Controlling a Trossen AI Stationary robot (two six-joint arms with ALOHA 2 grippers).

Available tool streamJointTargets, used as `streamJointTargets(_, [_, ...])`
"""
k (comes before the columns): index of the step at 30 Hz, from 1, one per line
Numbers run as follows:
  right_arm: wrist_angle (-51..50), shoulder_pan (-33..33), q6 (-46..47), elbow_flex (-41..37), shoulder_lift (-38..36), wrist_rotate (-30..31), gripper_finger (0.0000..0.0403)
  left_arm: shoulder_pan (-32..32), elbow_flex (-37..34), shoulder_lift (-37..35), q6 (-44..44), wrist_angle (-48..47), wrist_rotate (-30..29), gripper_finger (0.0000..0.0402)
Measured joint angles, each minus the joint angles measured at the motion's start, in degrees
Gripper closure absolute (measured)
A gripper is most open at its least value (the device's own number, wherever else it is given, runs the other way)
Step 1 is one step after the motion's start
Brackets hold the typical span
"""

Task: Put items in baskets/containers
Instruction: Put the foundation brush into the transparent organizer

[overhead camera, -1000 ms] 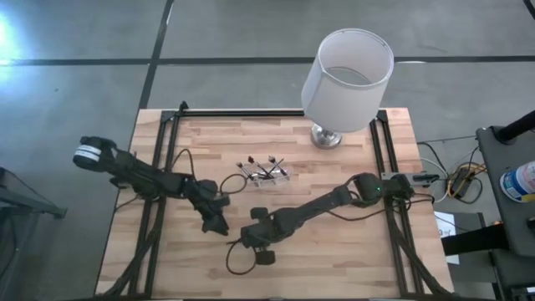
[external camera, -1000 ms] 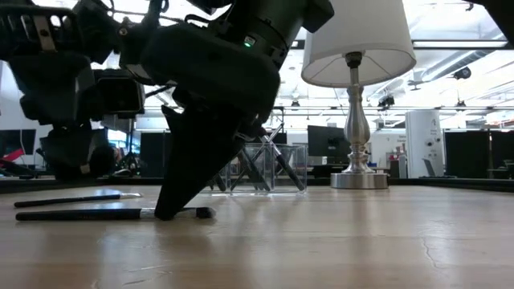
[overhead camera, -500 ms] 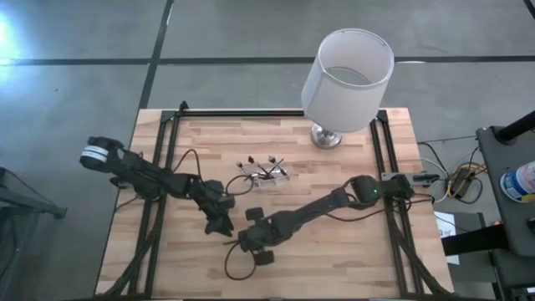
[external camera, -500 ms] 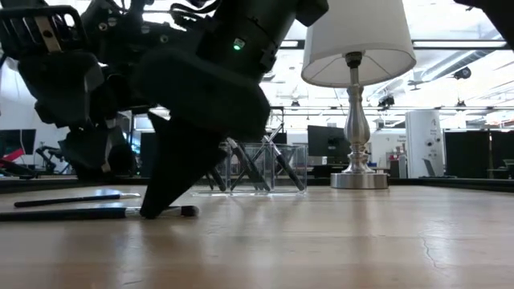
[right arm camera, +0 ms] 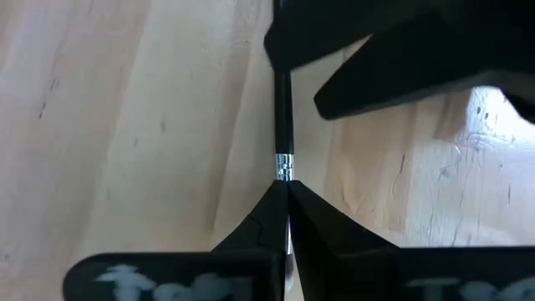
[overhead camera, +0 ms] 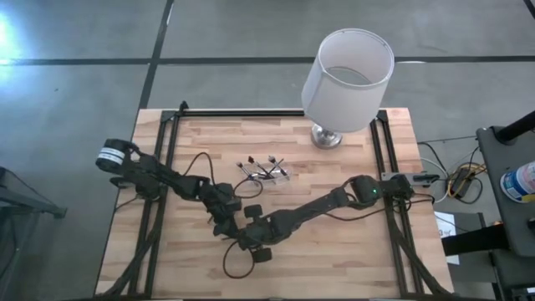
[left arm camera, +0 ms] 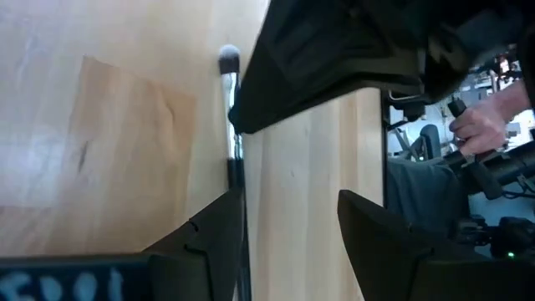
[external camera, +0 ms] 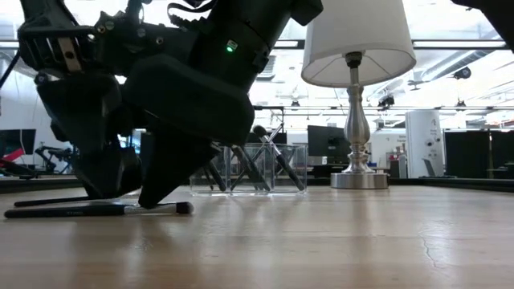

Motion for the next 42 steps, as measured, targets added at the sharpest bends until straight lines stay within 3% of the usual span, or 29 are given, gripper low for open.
streamJointTargets(18, [-0.06, -0.07, -0.91, 0.09, -2.13, -0.29, 0.0395, 0.29, 0.33, 1.82, 1.01, -0.05, -0.41, 0.0213])
streamJointTargets(21, [-1.25, -0.55, -1.14, -0.1, -2.2, -4.76, 0.0394, 0.29, 0.44, 1.86, 1.24, -0.26, -0.5, 0.0213])
streamJointTargets(26, [-0.41, -0.67, -1.44, -0.76, -2.11, -5.96, 0.039, 0.26, 0.48, 1.84, 1.37, -0.56, -0.83, 0.0213])
streamJointTargets(31, [0.43, -1.86, -0.9, 0.25, -2.11, -6.71, 0.0345, 0.02, 0.27, -1.89, 3.1, -9.91, 0.52, 0.0213])
streamJointTargets(37, [-1.52, -4.33, -0.69, 1.08, -2.11, -14.61, 0.027, -0.2, -0.14, -9.47, 7.02, -20.04, -5.65, 0.0213])
streamJointTargets(42, [-3.29, -5.32, -2.48, 1.07, -2.07, -14.6, 0.0246, -0.41, -0.37, -12.18, 7.29, -21.47, -8.86, 0.0213])
